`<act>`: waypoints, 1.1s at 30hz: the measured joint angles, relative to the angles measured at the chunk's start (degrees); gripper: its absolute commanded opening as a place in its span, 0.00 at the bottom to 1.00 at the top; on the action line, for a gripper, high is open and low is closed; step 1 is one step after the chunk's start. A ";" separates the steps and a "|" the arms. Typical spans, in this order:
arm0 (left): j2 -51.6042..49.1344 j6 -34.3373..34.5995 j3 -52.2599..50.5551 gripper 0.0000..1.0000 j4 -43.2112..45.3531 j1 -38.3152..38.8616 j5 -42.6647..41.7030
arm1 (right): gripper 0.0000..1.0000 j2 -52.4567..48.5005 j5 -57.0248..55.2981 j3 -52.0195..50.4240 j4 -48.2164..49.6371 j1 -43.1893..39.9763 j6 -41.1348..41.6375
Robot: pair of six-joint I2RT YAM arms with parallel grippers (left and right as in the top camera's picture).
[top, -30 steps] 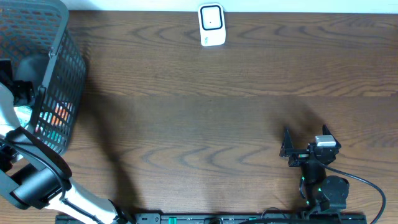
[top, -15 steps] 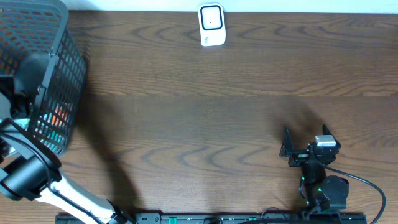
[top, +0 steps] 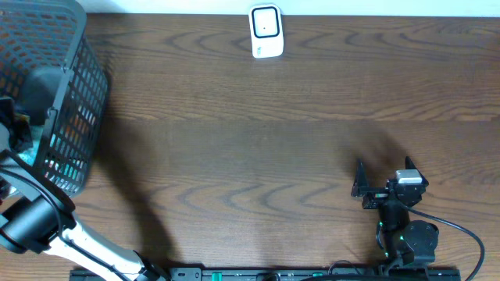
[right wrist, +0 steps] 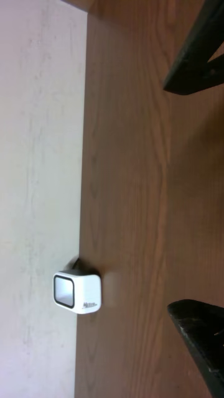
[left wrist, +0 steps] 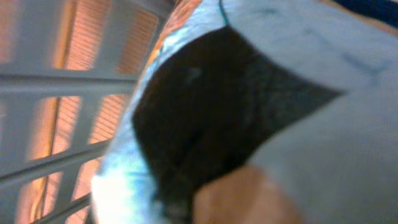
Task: Scan the item barcode
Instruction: 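Reach into the basket and grasp the orange-and-yellow snack bag with the left gripper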
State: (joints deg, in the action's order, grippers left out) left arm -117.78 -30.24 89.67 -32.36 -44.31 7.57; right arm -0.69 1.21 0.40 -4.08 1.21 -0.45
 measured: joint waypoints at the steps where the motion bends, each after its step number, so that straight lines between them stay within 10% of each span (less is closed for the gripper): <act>1: 0.42 1.25 0.00 0.08 -0.07 0.00 -0.22 | 0.99 0.00 0.00 0.00 0.00 0.00 0.00; 18: 31.54 30.05 -0.81 0.08 7.26 2.05 -24.30 | 0.99 0.00 0.02 0.00 0.00 0.00 0.00; 33: 29.33 31.76 -0.81 0.08 -4.66 1.99 -13.73 | 0.99 0.00 0.00 0.00 0.00 0.00 0.00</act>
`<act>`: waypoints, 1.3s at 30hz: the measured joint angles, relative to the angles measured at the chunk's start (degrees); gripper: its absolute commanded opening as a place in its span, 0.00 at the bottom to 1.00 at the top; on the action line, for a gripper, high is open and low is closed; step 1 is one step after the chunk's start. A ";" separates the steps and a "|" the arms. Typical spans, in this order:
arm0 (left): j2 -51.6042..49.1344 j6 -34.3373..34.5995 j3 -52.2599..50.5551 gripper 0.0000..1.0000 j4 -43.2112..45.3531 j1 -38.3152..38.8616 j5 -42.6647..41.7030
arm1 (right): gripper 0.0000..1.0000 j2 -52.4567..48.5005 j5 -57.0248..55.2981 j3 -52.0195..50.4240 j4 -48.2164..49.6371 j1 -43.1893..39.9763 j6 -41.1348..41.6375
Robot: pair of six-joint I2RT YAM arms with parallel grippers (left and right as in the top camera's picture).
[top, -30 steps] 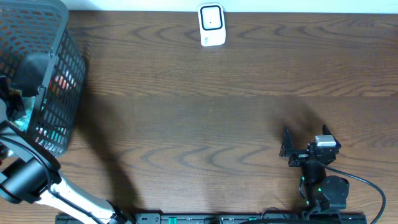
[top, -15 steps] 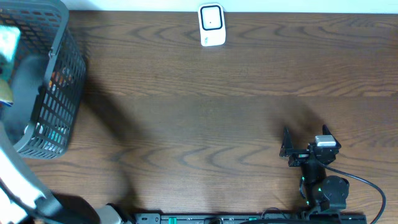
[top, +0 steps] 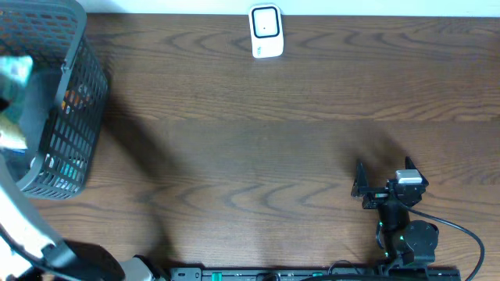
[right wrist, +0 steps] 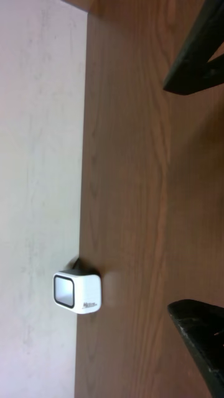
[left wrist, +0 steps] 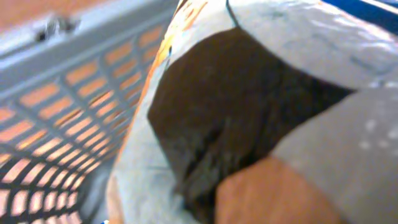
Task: Scan the item barcode
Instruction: 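Reach into the basket and grasp the orange-and-yellow snack bag with the left gripper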
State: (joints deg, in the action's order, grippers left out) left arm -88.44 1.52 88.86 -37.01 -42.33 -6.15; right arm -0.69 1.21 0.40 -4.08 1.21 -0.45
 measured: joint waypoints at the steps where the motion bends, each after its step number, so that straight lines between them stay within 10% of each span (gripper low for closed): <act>1: -0.94 -0.46 0.00 0.08 -0.28 0.00 0.83 | 0.99 0.00 0.00 0.00 0.00 0.00 0.00; 7: -10.19 -3.10 0.00 0.09 -0.76 0.00 3.82 | 0.99 0.00 0.00 0.00 0.00 0.00 0.00; 15: -20.20 -4.50 0.00 0.51 -3.93 0.02 4.68 | 0.99 0.00 0.02 0.00 0.00 0.00 0.00; 24: -21.70 -4.37 0.00 0.52 -5.79 0.02 4.90 | 0.99 0.00 0.00 0.00 0.00 0.00 0.00; 32: -21.77 -5.86 0.00 0.74 -8.41 0.07 7.76 | 0.99 0.00 0.02 0.00 0.00 0.00 0.00; 36: -22.56 -6.32 0.00 0.71 -8.63 0.07 8.50 | 0.99 0.00 0.00 0.00 0.00 0.00 0.00; 39: -24.55 -6.29 0.00 0.42 -8.59 0.04 9.40 | 0.99 0.00 0.00 0.00 0.00 0.00 0.02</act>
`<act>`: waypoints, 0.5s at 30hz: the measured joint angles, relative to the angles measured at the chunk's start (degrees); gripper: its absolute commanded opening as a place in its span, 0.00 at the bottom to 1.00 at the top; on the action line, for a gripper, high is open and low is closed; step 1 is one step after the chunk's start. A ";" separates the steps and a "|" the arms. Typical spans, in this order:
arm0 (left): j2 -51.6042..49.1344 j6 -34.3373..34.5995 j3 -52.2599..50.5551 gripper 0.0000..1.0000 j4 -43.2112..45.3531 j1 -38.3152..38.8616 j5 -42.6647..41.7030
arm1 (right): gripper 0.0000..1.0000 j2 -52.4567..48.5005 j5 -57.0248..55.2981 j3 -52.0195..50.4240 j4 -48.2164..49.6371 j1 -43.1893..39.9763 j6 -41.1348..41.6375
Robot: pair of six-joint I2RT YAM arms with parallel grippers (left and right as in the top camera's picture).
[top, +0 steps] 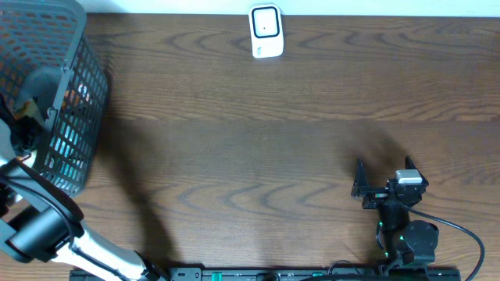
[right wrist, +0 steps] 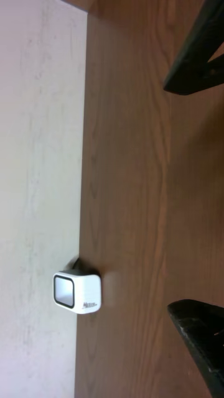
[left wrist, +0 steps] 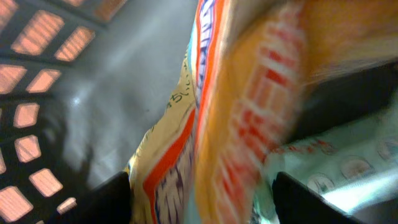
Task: Scan the item barcode
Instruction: 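Reach into the basket and grasp the orange-and-yellow snack bag with the left gripper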
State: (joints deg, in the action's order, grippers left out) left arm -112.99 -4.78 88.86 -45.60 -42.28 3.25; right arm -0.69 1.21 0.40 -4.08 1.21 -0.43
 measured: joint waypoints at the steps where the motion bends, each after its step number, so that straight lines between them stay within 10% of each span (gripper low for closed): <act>1: -0.72 -0.22 0.00 0.37 0.02 -0.04 0.15 | 0.99 0.00 0.00 0.00 0.00 0.00 -0.02; 15: 4.52 -0.50 0.00 0.08 -0.15 0.28 -0.22 | 0.99 0.00 0.02 0.00 0.00 0.00 -0.02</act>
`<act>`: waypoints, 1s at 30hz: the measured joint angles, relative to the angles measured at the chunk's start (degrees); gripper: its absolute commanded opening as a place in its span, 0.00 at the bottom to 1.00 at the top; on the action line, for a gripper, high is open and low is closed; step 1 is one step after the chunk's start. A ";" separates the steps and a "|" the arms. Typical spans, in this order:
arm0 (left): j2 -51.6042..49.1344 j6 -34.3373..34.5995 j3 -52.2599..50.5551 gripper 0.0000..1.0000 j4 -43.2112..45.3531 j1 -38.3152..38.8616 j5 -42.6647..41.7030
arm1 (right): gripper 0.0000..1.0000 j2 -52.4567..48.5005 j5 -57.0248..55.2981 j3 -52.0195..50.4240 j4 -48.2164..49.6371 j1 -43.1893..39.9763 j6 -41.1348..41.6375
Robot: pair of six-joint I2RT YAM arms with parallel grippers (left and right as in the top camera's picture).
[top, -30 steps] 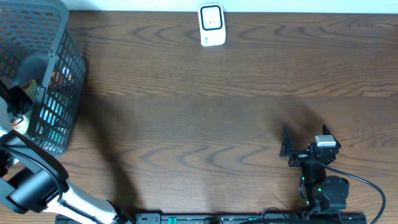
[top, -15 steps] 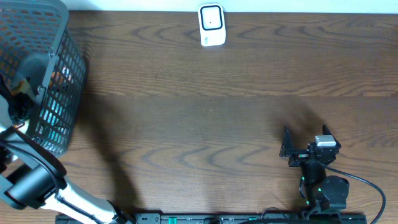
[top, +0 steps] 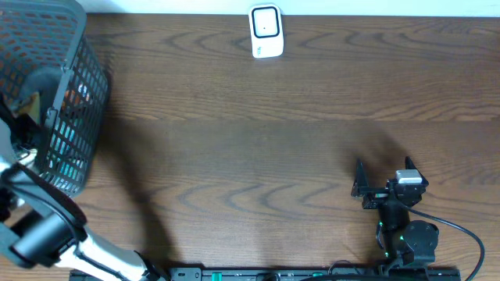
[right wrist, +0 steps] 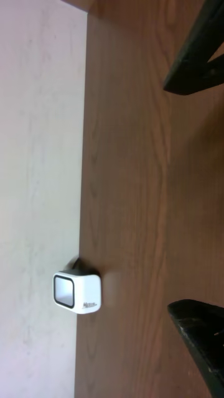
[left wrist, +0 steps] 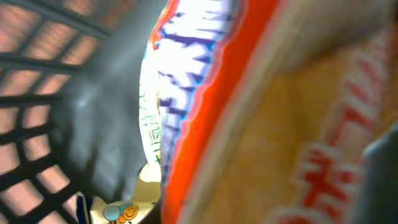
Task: Scan the item barcode
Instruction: 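Reach into the basket and grasp the orange-and-yellow snack bag with the left gripper, then carry the snack bag with the left gripper toward the white scanner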
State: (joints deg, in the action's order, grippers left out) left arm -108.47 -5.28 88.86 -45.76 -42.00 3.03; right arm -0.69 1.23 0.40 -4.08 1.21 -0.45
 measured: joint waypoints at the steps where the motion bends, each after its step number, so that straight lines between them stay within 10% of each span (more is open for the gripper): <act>1: 1.60 0.22 0.00 0.08 0.07 0.00 -0.02 | 0.99 0.00 -0.02 0.00 0.00 0.00 0.02; 10: 18.86 7.78 0.00 0.08 3.72 -0.09 -3.78 | 0.99 0.00 -0.02 0.00 0.00 0.00 0.02; 30: 31.54 45.62 0.00 0.08 24.11 15.04 -44.44 | 0.99 0.00 -0.02 0.00 0.00 0.00 0.00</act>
State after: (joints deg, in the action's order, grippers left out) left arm -76.93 40.34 88.86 -21.65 -26.96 -41.41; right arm -0.69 1.21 0.40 -4.08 1.21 -0.45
